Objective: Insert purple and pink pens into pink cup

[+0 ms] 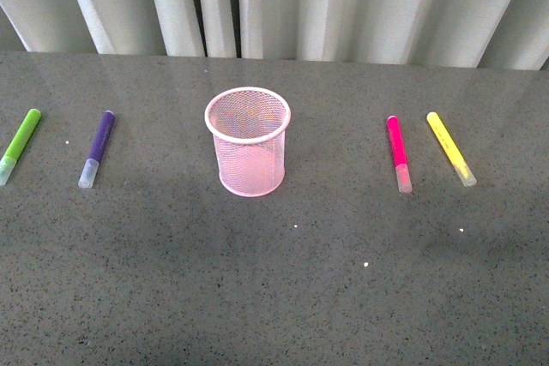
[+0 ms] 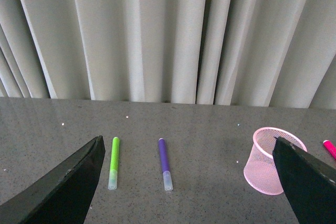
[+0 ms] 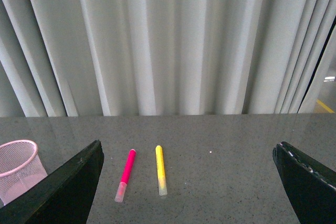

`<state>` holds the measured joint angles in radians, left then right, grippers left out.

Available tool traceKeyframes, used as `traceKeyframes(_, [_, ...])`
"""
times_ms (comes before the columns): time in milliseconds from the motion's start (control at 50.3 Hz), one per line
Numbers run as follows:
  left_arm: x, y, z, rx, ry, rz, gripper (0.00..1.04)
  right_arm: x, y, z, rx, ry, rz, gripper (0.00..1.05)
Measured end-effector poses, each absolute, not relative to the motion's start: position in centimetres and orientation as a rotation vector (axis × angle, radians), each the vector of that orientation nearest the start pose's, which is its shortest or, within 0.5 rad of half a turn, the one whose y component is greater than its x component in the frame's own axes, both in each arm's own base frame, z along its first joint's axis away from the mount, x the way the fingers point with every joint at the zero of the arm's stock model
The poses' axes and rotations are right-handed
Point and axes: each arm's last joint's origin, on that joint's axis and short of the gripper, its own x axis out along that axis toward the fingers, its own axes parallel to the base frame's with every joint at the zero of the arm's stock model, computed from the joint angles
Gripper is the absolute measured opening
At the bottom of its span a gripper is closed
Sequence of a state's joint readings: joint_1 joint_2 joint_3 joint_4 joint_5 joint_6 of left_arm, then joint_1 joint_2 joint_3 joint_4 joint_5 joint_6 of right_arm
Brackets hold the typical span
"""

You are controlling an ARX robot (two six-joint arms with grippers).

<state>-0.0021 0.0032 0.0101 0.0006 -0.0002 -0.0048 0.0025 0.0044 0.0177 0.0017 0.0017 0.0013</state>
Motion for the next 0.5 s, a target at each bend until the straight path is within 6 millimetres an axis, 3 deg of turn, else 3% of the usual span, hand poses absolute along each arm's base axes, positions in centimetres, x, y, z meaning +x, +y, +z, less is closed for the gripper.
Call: traceKeyframes(497, [9.73, -0.02, 16.68, -0.005, -0.007, -0.002, 0.98, 9.69, 0.02, 16.94, 0.001, -0.015, 0.001, 0.98])
